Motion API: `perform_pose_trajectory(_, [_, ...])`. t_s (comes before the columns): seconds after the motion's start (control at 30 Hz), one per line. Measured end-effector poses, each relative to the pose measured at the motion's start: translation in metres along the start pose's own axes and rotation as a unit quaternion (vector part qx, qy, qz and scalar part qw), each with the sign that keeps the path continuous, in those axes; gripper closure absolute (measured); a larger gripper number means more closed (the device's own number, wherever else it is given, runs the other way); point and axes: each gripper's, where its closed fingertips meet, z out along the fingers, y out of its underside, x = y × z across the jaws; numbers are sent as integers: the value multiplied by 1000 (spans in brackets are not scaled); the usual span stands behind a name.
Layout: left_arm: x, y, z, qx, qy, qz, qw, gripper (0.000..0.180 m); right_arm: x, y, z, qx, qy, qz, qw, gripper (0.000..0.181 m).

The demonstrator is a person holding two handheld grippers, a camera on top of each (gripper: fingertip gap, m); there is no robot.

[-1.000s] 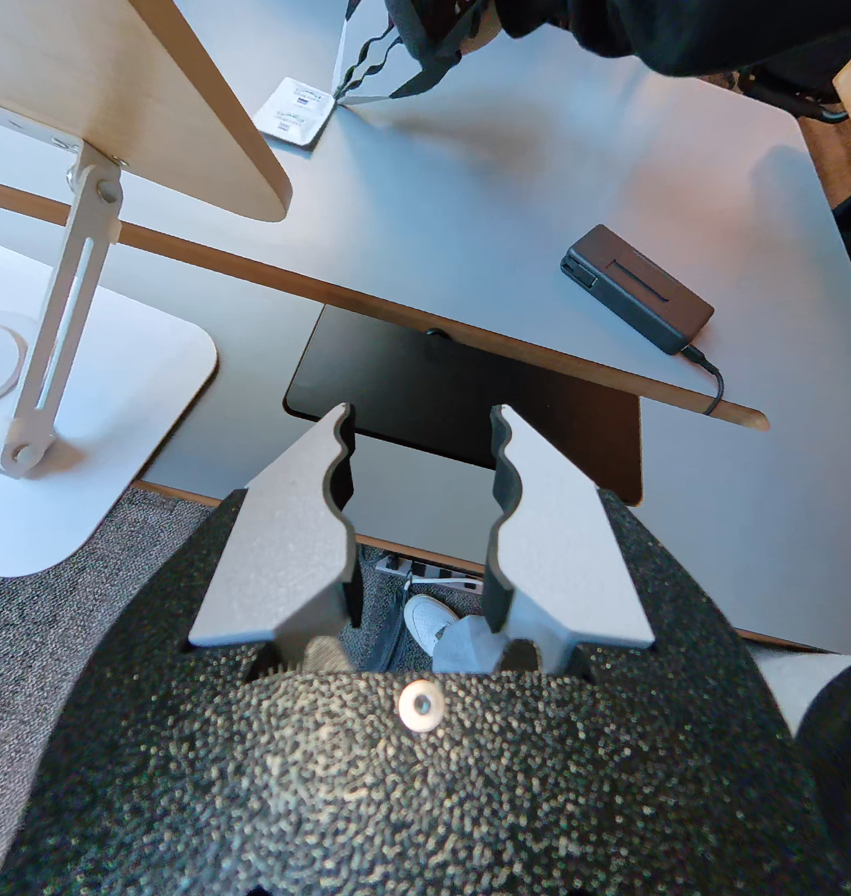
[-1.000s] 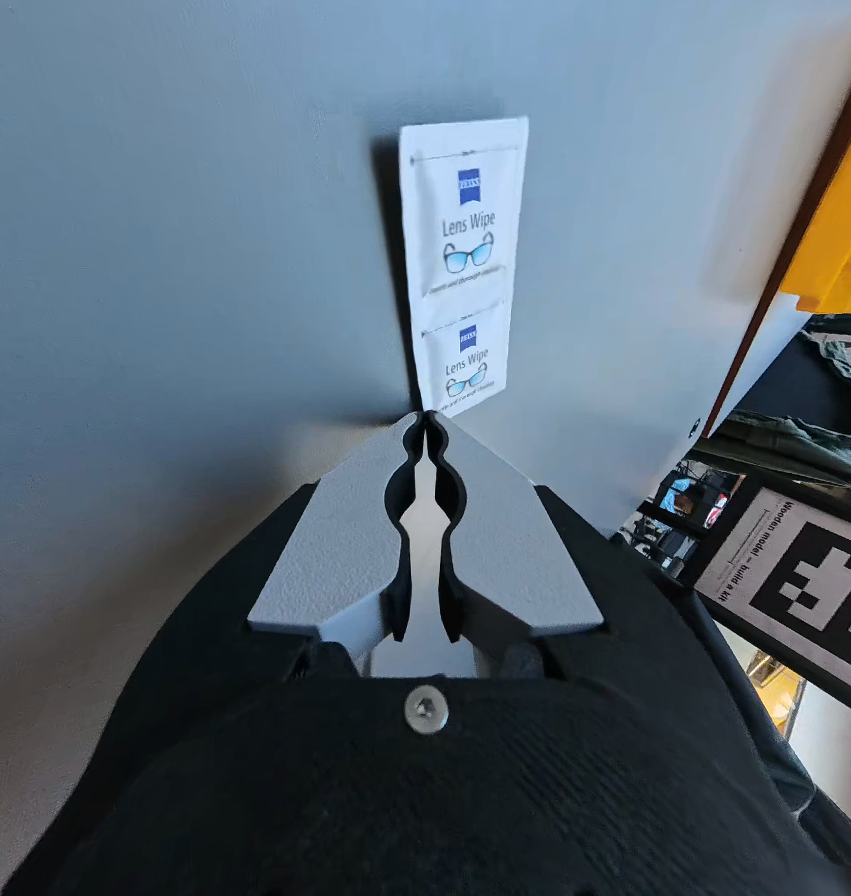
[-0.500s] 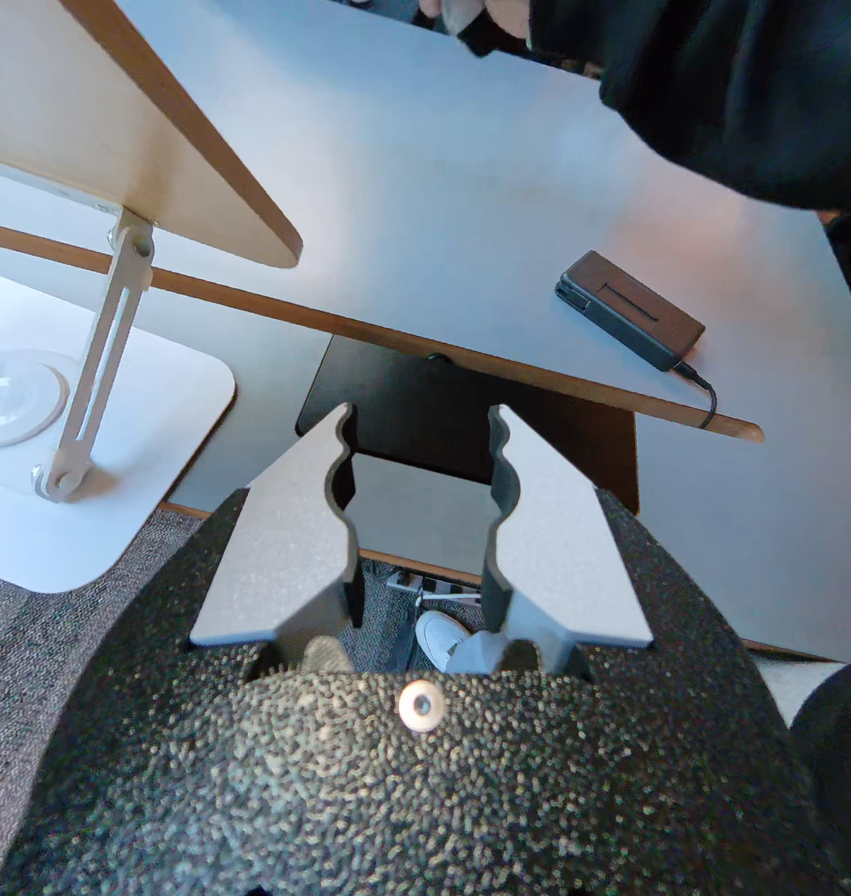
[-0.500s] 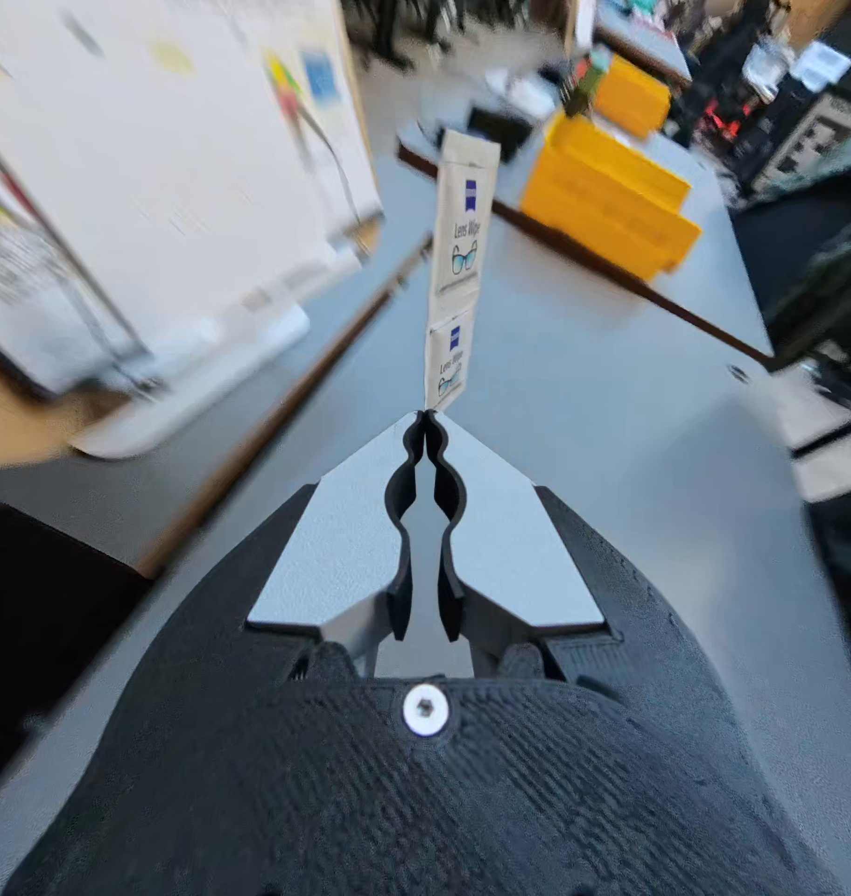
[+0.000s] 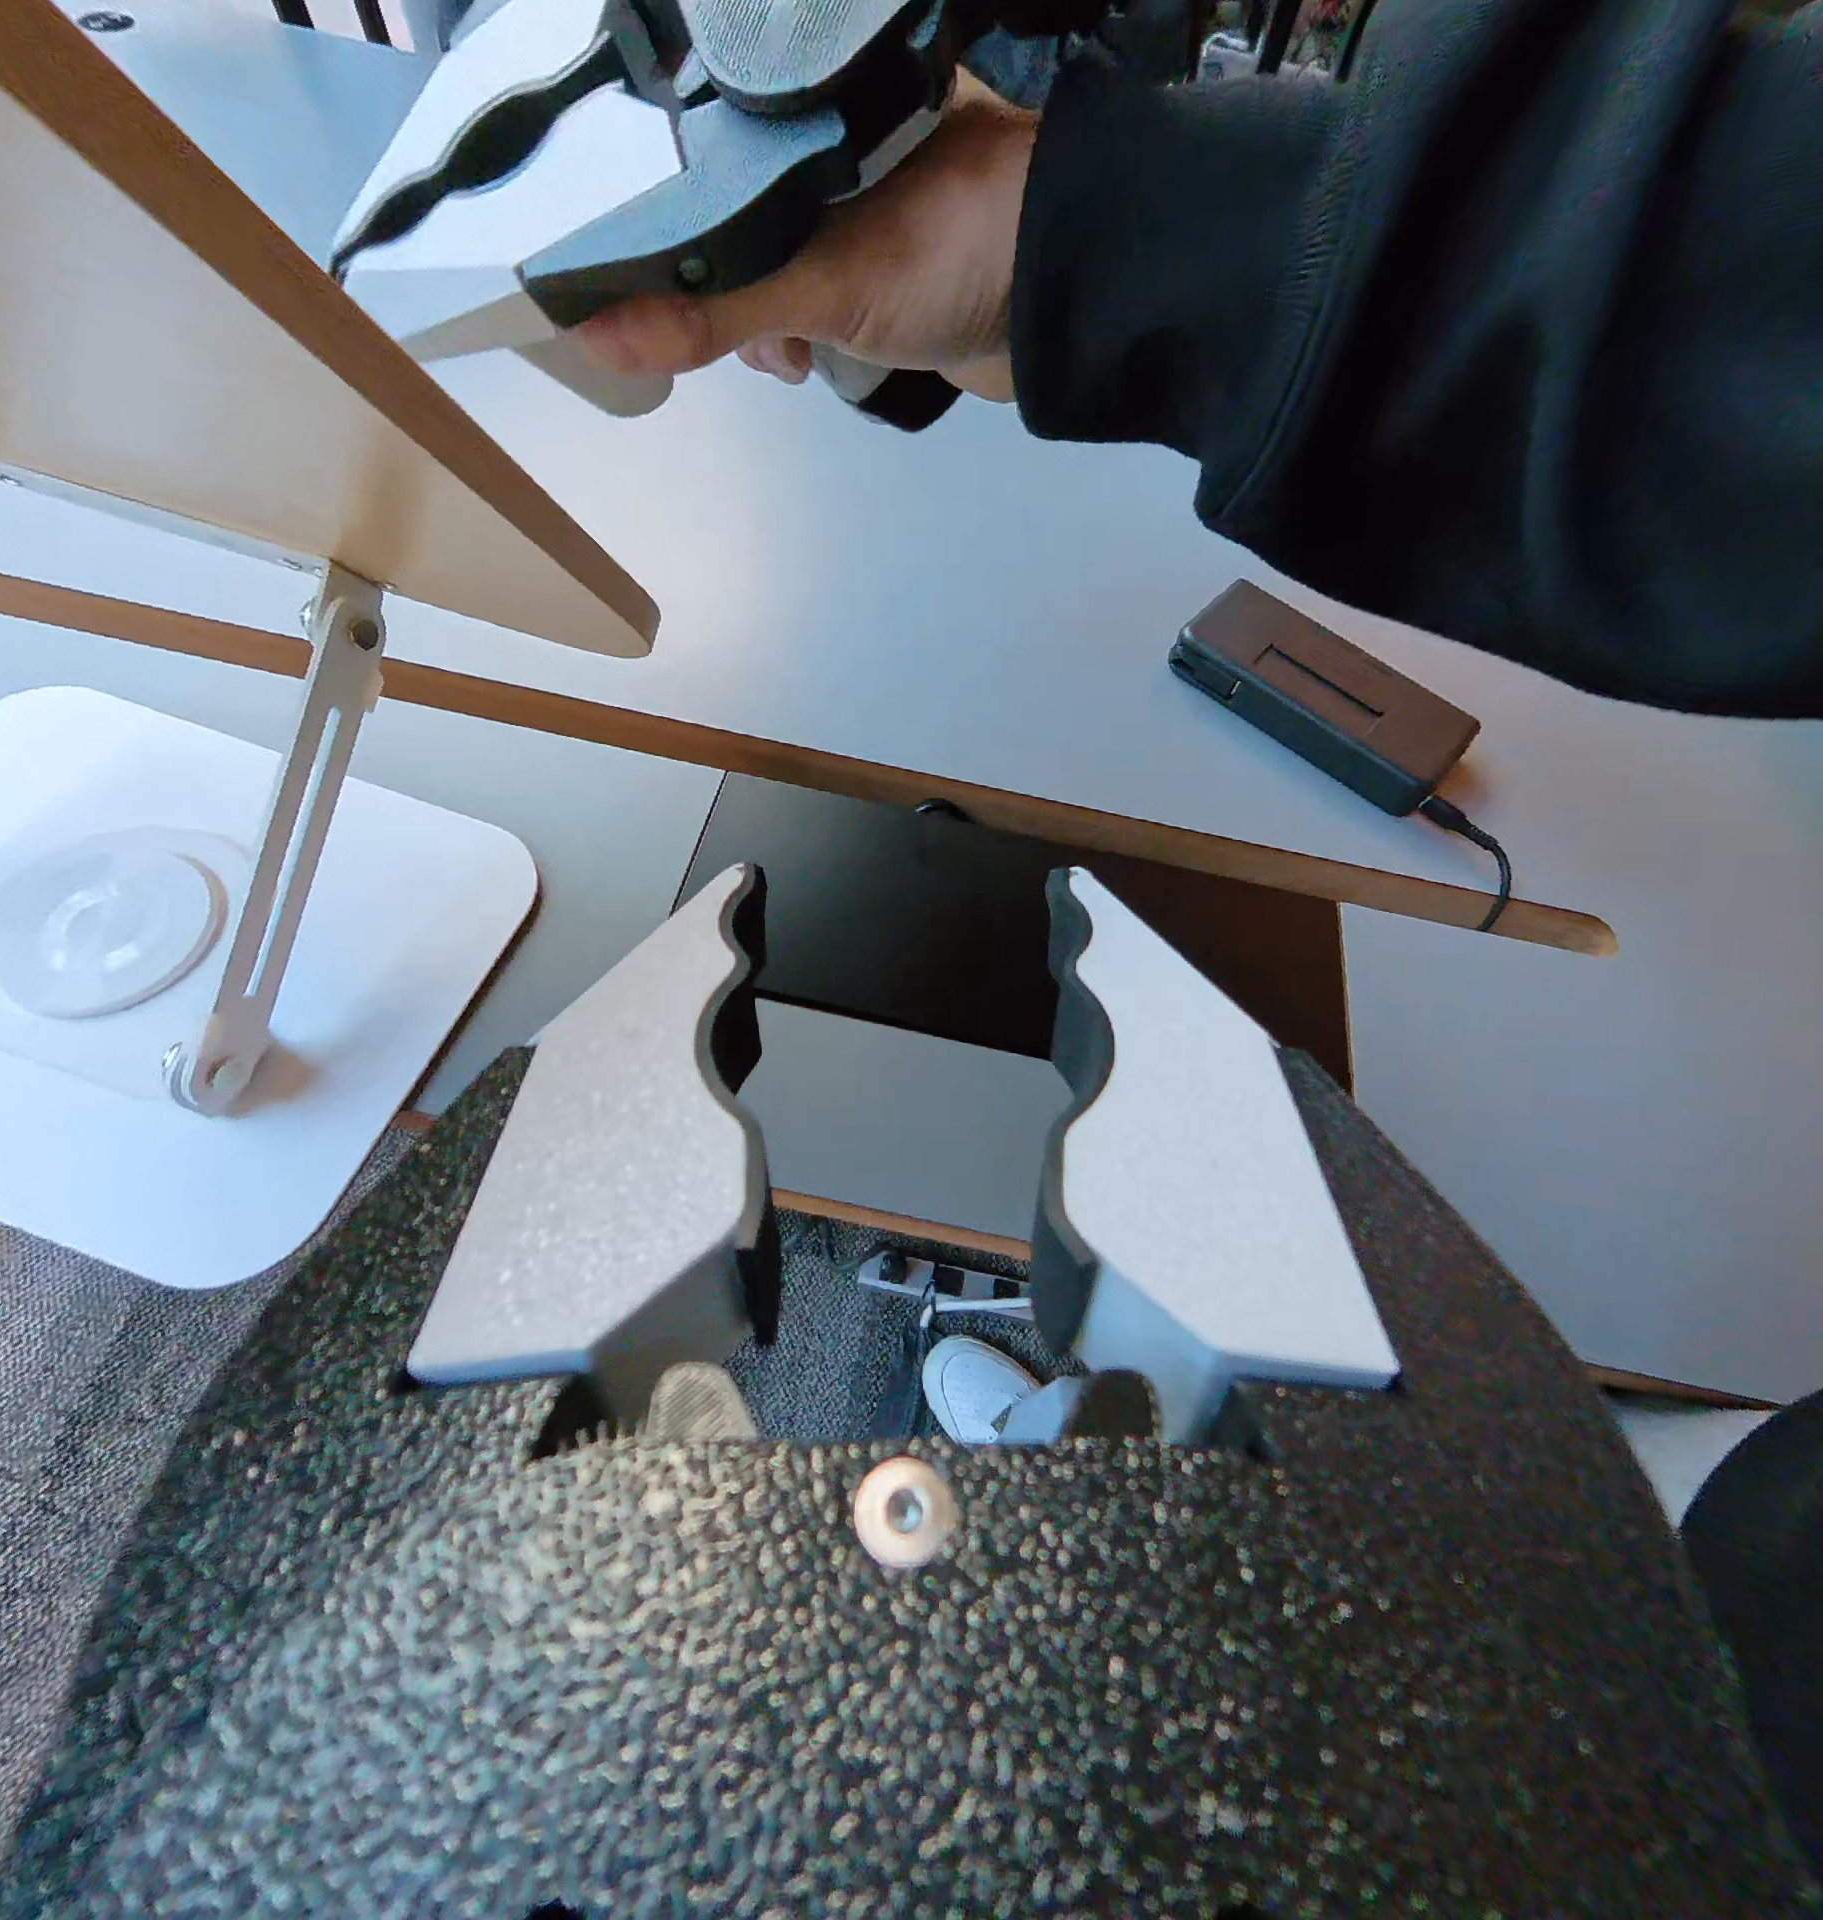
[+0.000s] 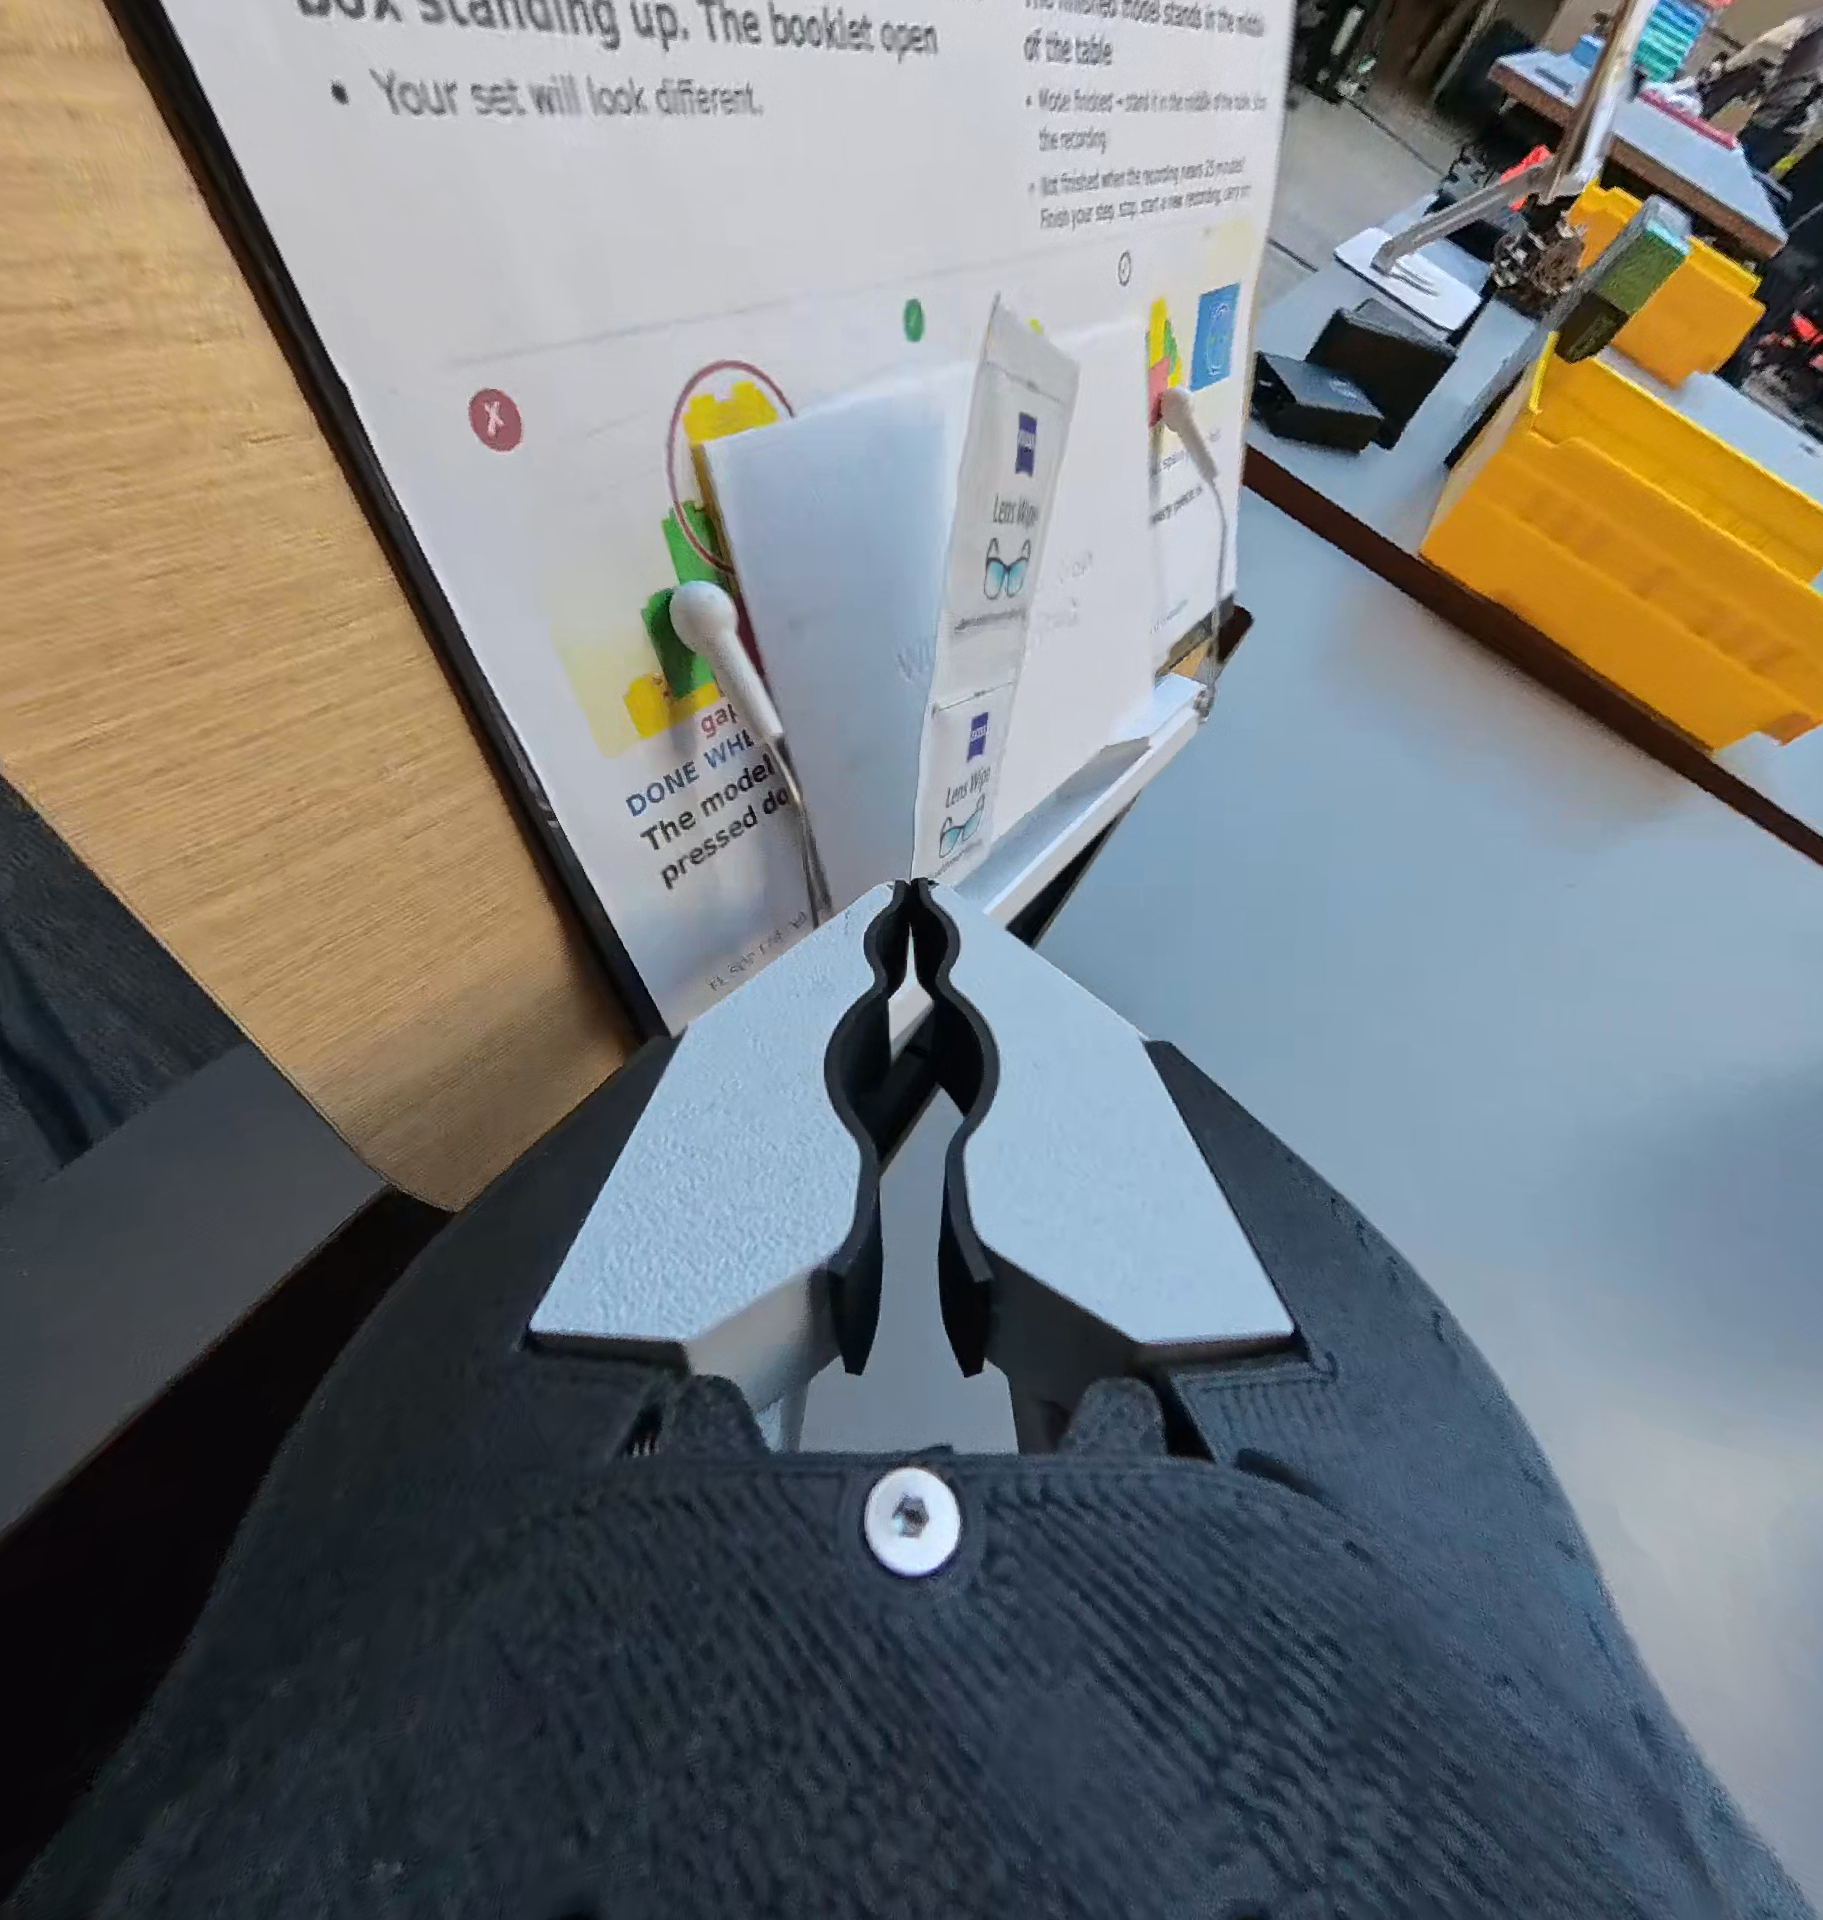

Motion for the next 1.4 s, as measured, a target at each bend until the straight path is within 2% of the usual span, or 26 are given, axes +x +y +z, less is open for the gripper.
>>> perform_pose_trajectory(0.2, [2, -1, -5, 7, -2, 1, 1000, 127, -7, 9, 7, -29, -18, -70, 997, 181])
perform_pose_trajectory(0.37, [2, 1, -8, 11, -5, -2, 1000, 127, -8, 8, 3, -18, -47, -119, 992, 180])
perform_pose_trajectory(0.43, [3, 2, -8, 10, -5, -2, 1000, 127, -7, 8, 2, -14, -59, -118, 991, 173])
perform_pose_trajectory(0.53, [3, 3, -10, 11, -5, -3, 1000, 127, -9, 10, 0, 0, -101, -94, 990, 173])
perform_pose_trajectory(0.67, [5, 2, -10, 13, -6, -1, 1000, 127, -4, 16, -7, -18, -140, -61, 988, 150])
perform_pose_trajectory(0.7, [5, 1, -10, 14, -6, -1, 1000, 127, -1, 17, -10, -22, -140, -46, 989, 131])
perform_pose_trajectory(0.87, [5, -6, -10, 18, -5, 10, 1000, 127, 25, -8, -46, 44, -43, 8, 998, 127])
perform_pose_trajectory(0.93, [6, -9, -9, 18, -1, 16, 1000, 127, 33, 4, -70, 16, 7, 11, 1000, 124])
perform_pose_trajectory(1.03, [13, -18, -9, 20, 11, 36, 999, 127, 37, 46, -127, -68, 72, 5, 995, 125])
perform_pose_trajectory(1.13, [22, -24, -7, 22, 31, 49, 998, 127, 31, 110, -200, -152, 124, 75, 978, 124])
perform_pose_trajectory(1.27, [44, -23, 2, 11, 76, 66, 995, 127, -8, 202, -283, -250, 190, 199, 928, 115])
perform_pose_trajectory(1.4, [73, -24, 16, -5, 128, 94, 987, 127, -70, 233, -301, -244, 204, 305, 898, 107])
